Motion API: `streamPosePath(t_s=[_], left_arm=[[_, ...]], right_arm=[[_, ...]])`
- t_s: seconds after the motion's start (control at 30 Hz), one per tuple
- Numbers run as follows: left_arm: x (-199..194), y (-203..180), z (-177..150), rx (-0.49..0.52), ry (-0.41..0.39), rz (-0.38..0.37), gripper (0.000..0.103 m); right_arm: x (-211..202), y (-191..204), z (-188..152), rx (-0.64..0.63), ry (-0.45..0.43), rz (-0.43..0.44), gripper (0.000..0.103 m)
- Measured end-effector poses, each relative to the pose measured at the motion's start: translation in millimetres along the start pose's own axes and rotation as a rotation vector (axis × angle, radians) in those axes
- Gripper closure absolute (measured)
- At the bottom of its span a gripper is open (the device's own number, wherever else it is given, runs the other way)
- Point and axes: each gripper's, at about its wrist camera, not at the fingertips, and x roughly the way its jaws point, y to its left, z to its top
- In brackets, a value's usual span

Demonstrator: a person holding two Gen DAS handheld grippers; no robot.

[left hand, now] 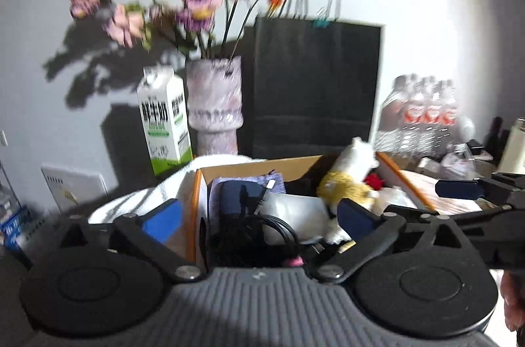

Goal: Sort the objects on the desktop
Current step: 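Withdraw both tools from the box back over the towel, then grasp the white round puck with the left tool while the right tool grasps the short black cable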

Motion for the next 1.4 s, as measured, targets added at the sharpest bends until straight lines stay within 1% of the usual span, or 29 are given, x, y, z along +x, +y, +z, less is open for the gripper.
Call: streamPosePath(t_s=[0.07,0.13,0.23,0.33,0.43,0.53,0.63,0.73,0.83,0.9,0.97,1.0,1.03,1.07,1.1,1.13,1.2,1.23,1.27,1.3,1.37,1.4], left_arm=[[-26.8,-5.7,-14.2,0.009,-0.005,-0.008,0.0],[-51.2,-9.7,-31.4,-0.001,-0.001,-0.008,0.0],[-84.3,-12.6,-62.8,-0.028,0.005,-0.037,0.0],[-110.8,-19.6,-92.4,-0.033,0.023,-0.038,0.0],[-135.0,-27.1,-117.9,-0.041,0.009,-0.036,0.0],[-147.4,-30.1,-139.6,-0.056,0.011,-0.057,0.0],[-144.0,-33.9,-155.9,-0.04,0.048,-0.052,0.0],[-134.3,-37.0,-166.6,-0.01,0.089,-0.03,0.0],[-126.7,-40.2,-177.7,0.009,0.121,-0.054,0.0],[-120.5,-43.6,-182.7,0.024,0.127,-0.063,0.0],[-114.1,-47.4,-186.1,0.043,0.126,-0.08,0.0],[-110.0,-48.8,-186.4,0.054,0.128,-0.085,0.0],[-106.1,-50.1,-186.4,0.061,0.126,-0.091,0.0],[-102.6,-51.3,-185.2,0.068,0.122,-0.101,0.0],[-98.2,-52.0,-183.0,0.072,0.118,-0.109,0.0],[-93.3,-53.0,-180.6,0.074,0.117,-0.114,0.001],[-81.4,-54.3,-175.2,0.076,0.117,-0.127,0.011],[-75.0,-54.6,-172.7,0.078,0.116,-0.136,0.013],[-67.4,-55.1,-170.2,0.085,0.117,-0.151,0.016],[-59.0,-55.7,-168.7,0.092,0.124,-0.162,0.021],[-44.5,-53.0,-165.8,0.088,0.15,-0.164,0.028],[-40.6,-50.0,-164.8,0.076,0.155,-0.177,0.029]], right_arm=[[-23.5,-0.5,-11.7,0.019,-0.019,0.015,0.022],[-47.4,0.0,-29.3,0.042,-0.037,0.024,0.016],[-81.3,1.0,-63.5,0.058,-0.042,0.035,0.015],[-108.9,2.6,-101.2,0.063,-0.032,0.035,0.014],[-128.6,3.5,-135.1,0.069,-0.005,0.025,0.014],[-141.7,2.0,-163.3,0.102,0.025,0.006,0.013],[-148.5,1.1,-185.1,0.133,0.061,-0.009,0.013],[-153.2,5.8,-196.9,0.116,0.07,-0.024,0.013],[-157.2,15.2,-206.0,0.068,0.063,-0.016,0.013],[-157.3,17.2,-210.6,0.057,0.053,-0.001,0.014],[-153.4,14.0,-213.3,0.062,0.053,0.007,0.019],[-152.6,11.3,-214.6,0.068,0.046,0.008,0.023],[-151.8,8.4,-215.3,0.074,0.042,0.003,0.025],[-151.0,5.1,-215.0,0.08,0.034,0.001,0.025],[-150.4,1.6,-214.5,0.086,0.022,0.003,0.028],[-149.5,-1.7,-213.4,0.096,0.01,0.008,0.036],[-144.2,-8.1,-209.7,0.116,0.002,0.03,0.045],[-139.7,-9.9,-207.4,0.122,0.004,0.04,0.049],[-134.6,-10.1,-205.0,0.123,0.006,0.044,0.05],[-129.8,-10.0,-202.5,0.119,0.009,0.044,0.05],[-119.5,-9.3,-195.5,0.117,0.012,0.052,0.053],[-113.6,-9.0,-191.2,0.121,0.012,0.068,0.055]])
